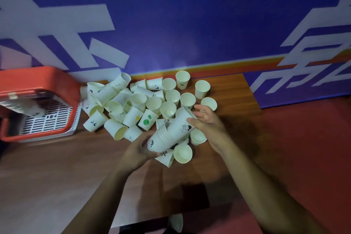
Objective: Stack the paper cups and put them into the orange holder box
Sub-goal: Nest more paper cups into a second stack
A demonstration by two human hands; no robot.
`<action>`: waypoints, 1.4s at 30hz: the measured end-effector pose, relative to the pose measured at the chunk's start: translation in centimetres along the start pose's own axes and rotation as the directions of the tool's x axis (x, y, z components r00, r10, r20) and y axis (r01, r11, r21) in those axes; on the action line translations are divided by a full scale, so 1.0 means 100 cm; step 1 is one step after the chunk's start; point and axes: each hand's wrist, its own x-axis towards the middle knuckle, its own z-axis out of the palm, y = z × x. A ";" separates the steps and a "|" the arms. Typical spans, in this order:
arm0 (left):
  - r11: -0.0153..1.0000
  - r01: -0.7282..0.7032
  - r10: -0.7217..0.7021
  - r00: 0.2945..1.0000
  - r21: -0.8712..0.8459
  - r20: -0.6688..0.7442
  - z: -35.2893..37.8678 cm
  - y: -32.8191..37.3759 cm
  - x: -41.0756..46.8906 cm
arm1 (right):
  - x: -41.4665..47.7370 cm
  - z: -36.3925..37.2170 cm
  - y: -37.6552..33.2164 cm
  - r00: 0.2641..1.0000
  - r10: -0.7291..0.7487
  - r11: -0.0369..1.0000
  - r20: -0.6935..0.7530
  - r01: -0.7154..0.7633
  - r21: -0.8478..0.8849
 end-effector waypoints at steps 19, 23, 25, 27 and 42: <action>0.980 0.102 -0.089 0.993 -0.172 0.080 -0.075 -0.062 -0.021 | -0.024 0.081 0.099 0.979 0.005 0.618 -0.205 -0.164 -0.769; 0.979 0.134 -0.119 0.988 -0.153 0.101 -0.084 -0.069 -0.016 | -0.020 0.075 0.127 0.978 -0.008 0.376 -0.208 -0.190 -0.907; 0.979 0.149 -0.133 0.984 -0.141 0.117 -0.088 -0.071 -0.013 | -0.017 0.076 0.132 0.981 -0.036 0.321 -0.189 -0.168 -0.932; 0.979 0.154 -0.136 0.982 -0.133 0.130 -0.091 -0.070 -0.012 | -0.014 0.077 0.134 0.984 -0.080 0.279 -0.159 -0.131 -0.951; 0.994 0.102 -0.089 0.974 -0.050 0.209 -0.071 -0.062 -0.017 | -0.053 0.086 0.057 0.947 -0.008 0.945 -0.321 -0.097 -0.311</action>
